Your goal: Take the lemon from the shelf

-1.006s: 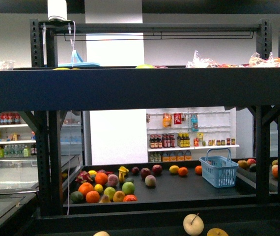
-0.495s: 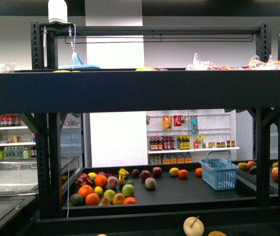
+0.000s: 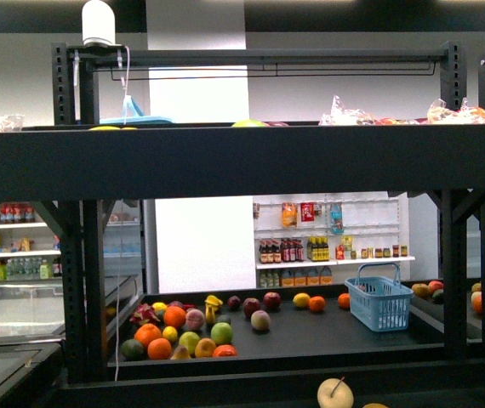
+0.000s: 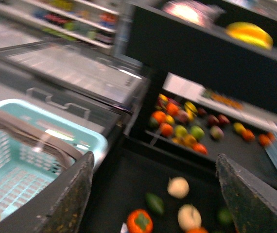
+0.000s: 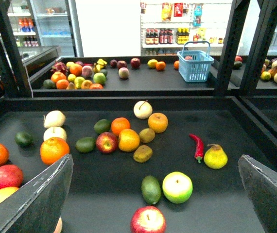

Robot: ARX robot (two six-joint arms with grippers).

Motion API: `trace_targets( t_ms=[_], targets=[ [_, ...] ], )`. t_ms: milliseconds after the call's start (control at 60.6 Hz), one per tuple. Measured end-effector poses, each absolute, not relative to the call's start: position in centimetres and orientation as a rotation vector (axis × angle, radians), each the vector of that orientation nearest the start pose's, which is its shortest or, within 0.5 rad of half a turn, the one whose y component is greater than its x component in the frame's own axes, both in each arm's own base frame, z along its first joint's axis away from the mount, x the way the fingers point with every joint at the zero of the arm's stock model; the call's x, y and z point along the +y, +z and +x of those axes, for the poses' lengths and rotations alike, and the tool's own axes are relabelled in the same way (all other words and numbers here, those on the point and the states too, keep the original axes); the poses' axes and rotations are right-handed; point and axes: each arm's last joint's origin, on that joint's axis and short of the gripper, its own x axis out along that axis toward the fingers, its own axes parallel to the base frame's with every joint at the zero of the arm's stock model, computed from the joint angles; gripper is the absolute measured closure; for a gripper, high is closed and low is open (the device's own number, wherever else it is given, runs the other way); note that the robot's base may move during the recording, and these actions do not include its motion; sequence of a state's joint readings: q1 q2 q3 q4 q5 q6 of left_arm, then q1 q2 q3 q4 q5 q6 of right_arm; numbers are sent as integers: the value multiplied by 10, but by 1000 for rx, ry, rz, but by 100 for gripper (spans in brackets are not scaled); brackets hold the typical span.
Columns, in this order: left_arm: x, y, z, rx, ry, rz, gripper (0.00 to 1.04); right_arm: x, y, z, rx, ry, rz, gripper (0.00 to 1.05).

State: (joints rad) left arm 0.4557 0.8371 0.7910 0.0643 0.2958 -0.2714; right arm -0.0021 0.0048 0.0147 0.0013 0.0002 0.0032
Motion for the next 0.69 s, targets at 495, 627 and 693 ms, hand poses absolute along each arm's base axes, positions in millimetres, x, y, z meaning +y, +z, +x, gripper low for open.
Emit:
trace_targets(
  t_ms=[495, 627, 693],
  targets=[
    [0, 203, 110, 4, 2, -14, 102, 0, 168, 97, -12, -2, 3, 2],
    [0, 190, 100, 16, 3, -12, 102, 0, 168, 97, -12, -2, 3, 2],
    [0, 190, 98, -3, 2, -12, 102, 0, 168, 97, -12, -2, 3, 2]
  ],
)
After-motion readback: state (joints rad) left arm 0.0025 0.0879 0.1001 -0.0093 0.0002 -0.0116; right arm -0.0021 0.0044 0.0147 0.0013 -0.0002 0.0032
